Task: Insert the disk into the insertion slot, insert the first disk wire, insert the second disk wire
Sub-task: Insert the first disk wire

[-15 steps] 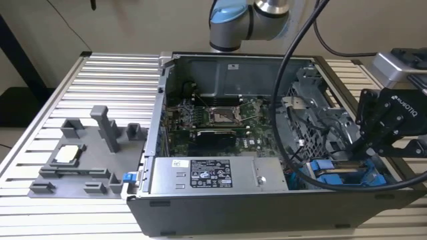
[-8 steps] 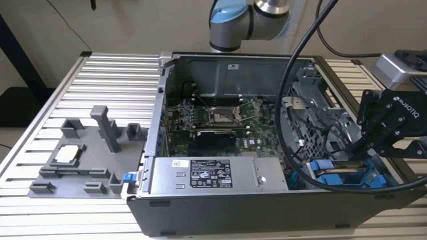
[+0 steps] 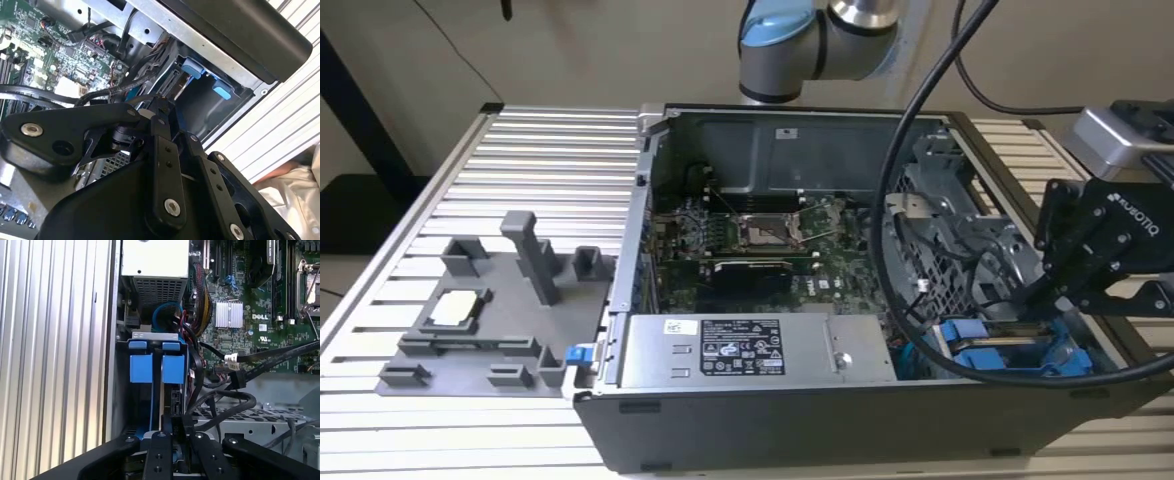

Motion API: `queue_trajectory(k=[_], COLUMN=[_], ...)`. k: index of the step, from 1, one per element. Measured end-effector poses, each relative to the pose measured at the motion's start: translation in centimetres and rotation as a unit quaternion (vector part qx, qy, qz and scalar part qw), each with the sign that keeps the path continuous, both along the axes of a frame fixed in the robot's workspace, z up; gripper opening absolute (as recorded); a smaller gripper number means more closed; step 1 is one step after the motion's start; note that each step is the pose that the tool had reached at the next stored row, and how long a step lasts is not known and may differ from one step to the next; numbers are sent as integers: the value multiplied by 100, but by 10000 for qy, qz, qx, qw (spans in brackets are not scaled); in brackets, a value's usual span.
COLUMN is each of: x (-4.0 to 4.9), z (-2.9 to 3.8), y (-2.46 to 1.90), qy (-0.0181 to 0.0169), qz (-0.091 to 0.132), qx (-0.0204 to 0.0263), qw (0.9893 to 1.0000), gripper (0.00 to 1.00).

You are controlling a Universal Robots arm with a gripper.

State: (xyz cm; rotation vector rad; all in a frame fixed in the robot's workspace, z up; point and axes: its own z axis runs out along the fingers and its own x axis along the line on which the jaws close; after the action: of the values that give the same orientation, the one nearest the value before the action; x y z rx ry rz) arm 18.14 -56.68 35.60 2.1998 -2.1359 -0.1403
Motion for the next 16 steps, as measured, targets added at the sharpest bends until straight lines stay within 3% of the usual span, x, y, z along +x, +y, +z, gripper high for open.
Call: queue_trajectory(k=[3,16], x=[17,83], z=[-21,-131], y=[-1,-7], qy=[3,13], qz=[-1,-1], qx=[52,166], qw=[10000,9999], gripper=[19,19])
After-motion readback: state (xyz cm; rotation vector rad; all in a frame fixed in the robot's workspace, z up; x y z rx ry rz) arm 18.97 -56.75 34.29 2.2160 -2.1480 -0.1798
